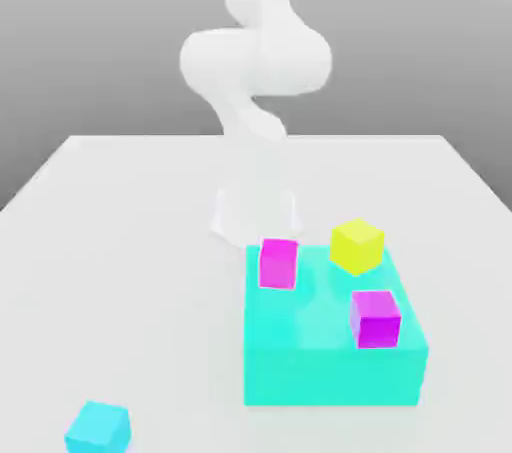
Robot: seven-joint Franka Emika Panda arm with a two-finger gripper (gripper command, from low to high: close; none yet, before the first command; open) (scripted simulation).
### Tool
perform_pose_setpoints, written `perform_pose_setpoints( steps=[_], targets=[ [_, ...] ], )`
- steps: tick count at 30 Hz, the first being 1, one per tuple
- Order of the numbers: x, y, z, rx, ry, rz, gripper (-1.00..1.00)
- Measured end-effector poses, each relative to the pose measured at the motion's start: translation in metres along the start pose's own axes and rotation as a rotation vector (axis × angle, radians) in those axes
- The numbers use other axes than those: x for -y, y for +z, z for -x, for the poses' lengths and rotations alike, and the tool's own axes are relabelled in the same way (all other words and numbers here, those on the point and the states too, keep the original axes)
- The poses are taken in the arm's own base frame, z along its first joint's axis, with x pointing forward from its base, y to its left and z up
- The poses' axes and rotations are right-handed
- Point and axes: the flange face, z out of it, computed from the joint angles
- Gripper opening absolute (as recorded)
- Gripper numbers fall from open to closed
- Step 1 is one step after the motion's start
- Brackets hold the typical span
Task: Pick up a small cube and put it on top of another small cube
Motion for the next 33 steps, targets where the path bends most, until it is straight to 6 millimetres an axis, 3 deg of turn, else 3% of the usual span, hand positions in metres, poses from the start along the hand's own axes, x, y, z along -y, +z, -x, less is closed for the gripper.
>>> perform_pose_setpoints(
  steps=[9, 17, 23, 28, 33],
  targets=[
    [-0.049, 0.162, -0.023, 0.174, 0.060, 0.154, 0.00],
    [-0.128, 0.290, -0.015, 0.298, 0.118, 0.310, 0.00],
    [-0.204, 0.370, 0.007, 0.375, 0.155, 0.441, 0.00],
    [-0.275, 0.422, 0.035, 0.432, 0.176, 0.558, 0.00],
    [-0.319, 0.473, 0.067, 0.444, 0.180, 0.586, 0.00]
  ],
)
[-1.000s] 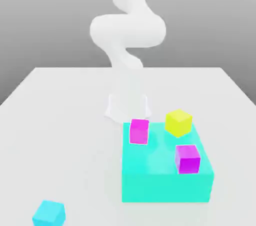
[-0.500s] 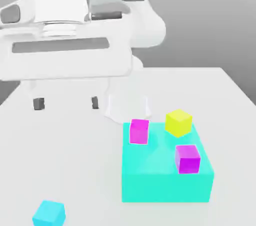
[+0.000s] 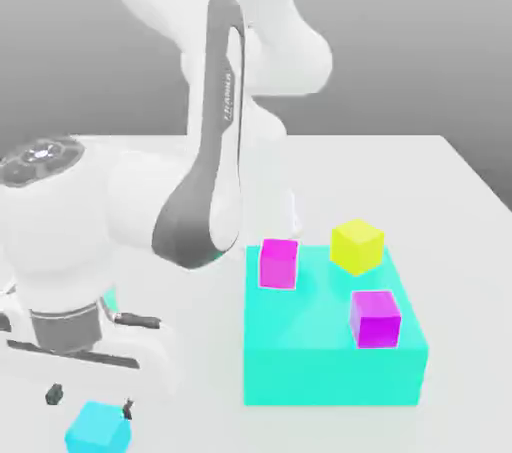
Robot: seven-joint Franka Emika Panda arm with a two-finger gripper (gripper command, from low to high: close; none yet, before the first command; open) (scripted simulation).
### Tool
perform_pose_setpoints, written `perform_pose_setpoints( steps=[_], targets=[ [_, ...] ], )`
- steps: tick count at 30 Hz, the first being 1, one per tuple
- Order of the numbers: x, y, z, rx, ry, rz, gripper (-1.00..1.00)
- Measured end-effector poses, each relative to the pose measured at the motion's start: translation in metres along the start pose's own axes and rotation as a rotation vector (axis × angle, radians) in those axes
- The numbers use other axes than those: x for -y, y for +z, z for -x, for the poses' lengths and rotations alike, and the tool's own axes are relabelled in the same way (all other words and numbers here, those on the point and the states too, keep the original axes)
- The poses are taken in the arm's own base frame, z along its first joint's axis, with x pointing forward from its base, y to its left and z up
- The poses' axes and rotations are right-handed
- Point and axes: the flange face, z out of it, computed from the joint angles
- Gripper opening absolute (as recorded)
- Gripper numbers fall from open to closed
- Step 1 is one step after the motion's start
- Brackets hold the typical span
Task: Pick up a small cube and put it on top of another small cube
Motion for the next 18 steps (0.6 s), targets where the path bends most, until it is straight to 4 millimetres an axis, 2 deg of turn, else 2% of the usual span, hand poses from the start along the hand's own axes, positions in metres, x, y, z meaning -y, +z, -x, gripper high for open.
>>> perform_pose_setpoints(
  steps=[1, 7, 9, 12, 14, 18],
  targets=[
    [-0.001, 0.008, 0.000, 0.001, 0.000, 0.000, -1.00],
    [-0.001, 0.012, 0.001, 0.001, 0.001, 0.001, -1.00],
    [0.000, -0.003, 0.000, 0.000, -0.001, 0.000, -1.00],
    [0.000, -0.042, 0.001, 0.001, -0.001, 0.000, -1.00],
    [0.020, -0.064, 0.024, 0.020, -0.051, -0.015, -1.00],
    [0.065, -0.105, 0.095, 0.056, -0.203, -0.042, -1.00]
  ],
)
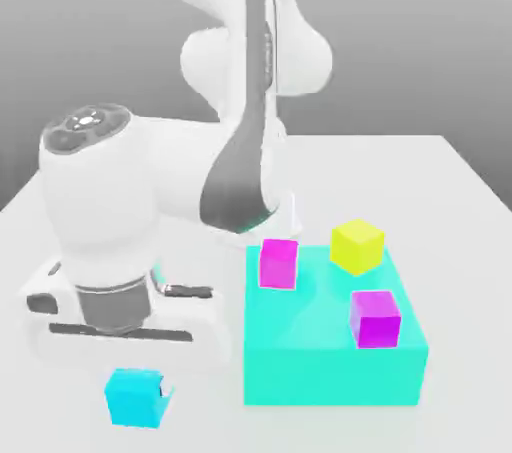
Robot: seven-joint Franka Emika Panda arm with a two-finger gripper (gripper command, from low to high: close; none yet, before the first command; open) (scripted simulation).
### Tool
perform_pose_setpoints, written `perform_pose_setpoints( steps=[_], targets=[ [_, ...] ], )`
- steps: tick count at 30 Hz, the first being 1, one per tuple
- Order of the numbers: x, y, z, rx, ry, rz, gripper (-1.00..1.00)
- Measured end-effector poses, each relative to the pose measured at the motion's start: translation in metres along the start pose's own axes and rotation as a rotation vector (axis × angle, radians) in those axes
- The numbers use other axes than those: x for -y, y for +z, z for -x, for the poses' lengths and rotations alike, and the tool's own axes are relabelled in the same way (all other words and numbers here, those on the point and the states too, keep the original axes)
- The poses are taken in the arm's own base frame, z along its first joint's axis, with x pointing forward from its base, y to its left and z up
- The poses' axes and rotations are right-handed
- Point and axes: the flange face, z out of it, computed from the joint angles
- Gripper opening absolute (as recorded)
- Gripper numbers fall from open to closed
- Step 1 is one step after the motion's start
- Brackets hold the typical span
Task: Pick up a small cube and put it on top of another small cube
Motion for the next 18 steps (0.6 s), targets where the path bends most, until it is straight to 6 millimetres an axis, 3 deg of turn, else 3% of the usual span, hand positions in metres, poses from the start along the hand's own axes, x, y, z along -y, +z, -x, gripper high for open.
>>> perform_pose_setpoints(
  steps=[3, 5, 10, 12, 15, 16, 18],
  targets=[
    [0.046, -0.025, 0.064, 0.015, -0.151, -0.002, -1.00],
    [0.066, -0.041, 0.105, 0.015, -0.243, 0.004, -1.00],
    [0.082, -0.079, 0.192, -0.019, -0.418, 0.042, -1.00],
    [0.084, -0.069, 0.206, -0.031, -0.450, 0.054, -1.00],
    [0.082, -0.031, 0.209, -0.036, -0.459, 0.057, -1.00],
    [0.081, -0.024, 0.209, -0.036, -0.460, 0.058, 1.00],
    [0.081, -0.024, 0.209, -0.036, -0.461, 0.057, 1.00]
  ],
)
